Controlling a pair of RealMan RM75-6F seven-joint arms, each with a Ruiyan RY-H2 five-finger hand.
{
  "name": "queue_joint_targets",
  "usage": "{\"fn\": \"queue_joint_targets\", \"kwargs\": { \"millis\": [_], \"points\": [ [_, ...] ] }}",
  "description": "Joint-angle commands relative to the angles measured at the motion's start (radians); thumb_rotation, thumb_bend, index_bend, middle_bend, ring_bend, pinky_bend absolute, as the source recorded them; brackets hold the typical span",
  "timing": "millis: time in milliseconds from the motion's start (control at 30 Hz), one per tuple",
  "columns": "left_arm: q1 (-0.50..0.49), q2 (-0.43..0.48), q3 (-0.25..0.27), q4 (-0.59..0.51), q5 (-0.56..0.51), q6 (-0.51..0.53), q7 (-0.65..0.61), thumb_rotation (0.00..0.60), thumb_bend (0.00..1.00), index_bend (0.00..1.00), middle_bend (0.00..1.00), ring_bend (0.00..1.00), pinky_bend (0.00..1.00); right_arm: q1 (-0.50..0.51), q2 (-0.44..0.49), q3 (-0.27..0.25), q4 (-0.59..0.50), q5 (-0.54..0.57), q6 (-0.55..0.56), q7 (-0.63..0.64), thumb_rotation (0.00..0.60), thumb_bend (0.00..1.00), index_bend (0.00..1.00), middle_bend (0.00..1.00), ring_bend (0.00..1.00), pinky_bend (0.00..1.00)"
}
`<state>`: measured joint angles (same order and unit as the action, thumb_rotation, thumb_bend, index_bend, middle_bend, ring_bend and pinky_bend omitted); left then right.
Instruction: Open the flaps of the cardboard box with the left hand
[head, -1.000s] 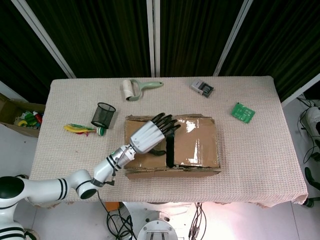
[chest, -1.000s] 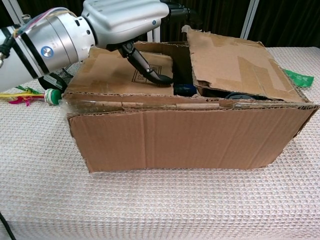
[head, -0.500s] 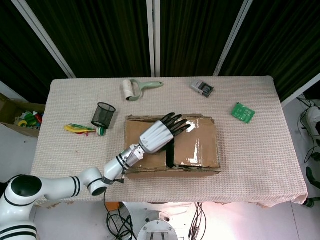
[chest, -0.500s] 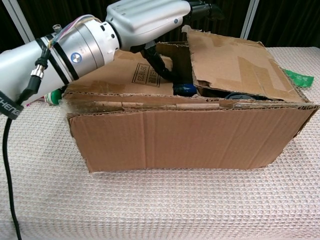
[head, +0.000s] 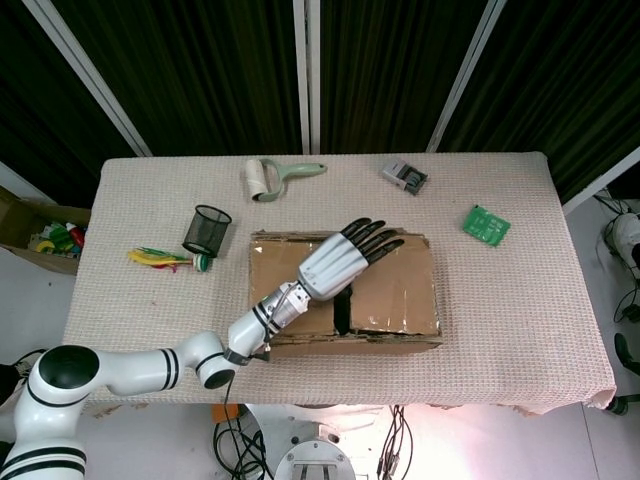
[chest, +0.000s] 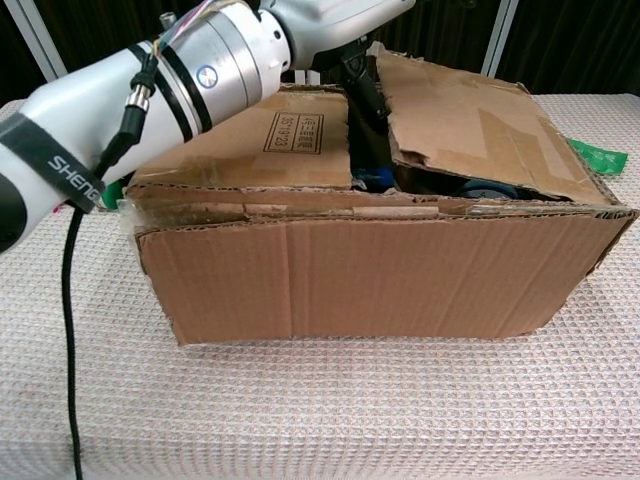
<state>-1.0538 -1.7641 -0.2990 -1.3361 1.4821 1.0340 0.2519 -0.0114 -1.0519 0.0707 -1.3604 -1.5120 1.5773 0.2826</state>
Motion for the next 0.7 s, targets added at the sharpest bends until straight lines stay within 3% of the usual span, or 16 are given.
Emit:
{"fn": "queue_joint_targets", "kwargs": {
  "millis": [33, 433, 700],
  "points": [
    [-0.031, -0.007, -0.025, -0.013, -0.026, -0.028, 0.038, 0.565, 0.0, 0.1, 0.13, 0.09, 0.17, 0.002, -0.006, 0.001, 0.012, -0.002, -0.001, 0.012, 0.6, 0.39, 0.0, 0.0, 0.0, 0.0],
    [-0.15, -0.06, -0.163, -0.078, -0.154, -0.051, 0.163, 0.567, 0.0, 0.1, 0.13, 0.09, 0.17, -0.013, -0.013, 0.002, 0.066, -0.004, 0.023, 0.083, 0.6, 0.39, 0.0, 0.0, 0.0, 0.0],
    [-0.231, -0.156, -0.257, 0.004, -0.211, 0.026, 0.165, 0.566, 0.0, 0.1, 0.13, 0.09, 0.17, -0.018, -0.02, 0.004, 0.091, -0.003, 0.03, 0.113, 0.6, 0.39, 0.0, 0.0, 0.0, 0.0]
  ]
}}
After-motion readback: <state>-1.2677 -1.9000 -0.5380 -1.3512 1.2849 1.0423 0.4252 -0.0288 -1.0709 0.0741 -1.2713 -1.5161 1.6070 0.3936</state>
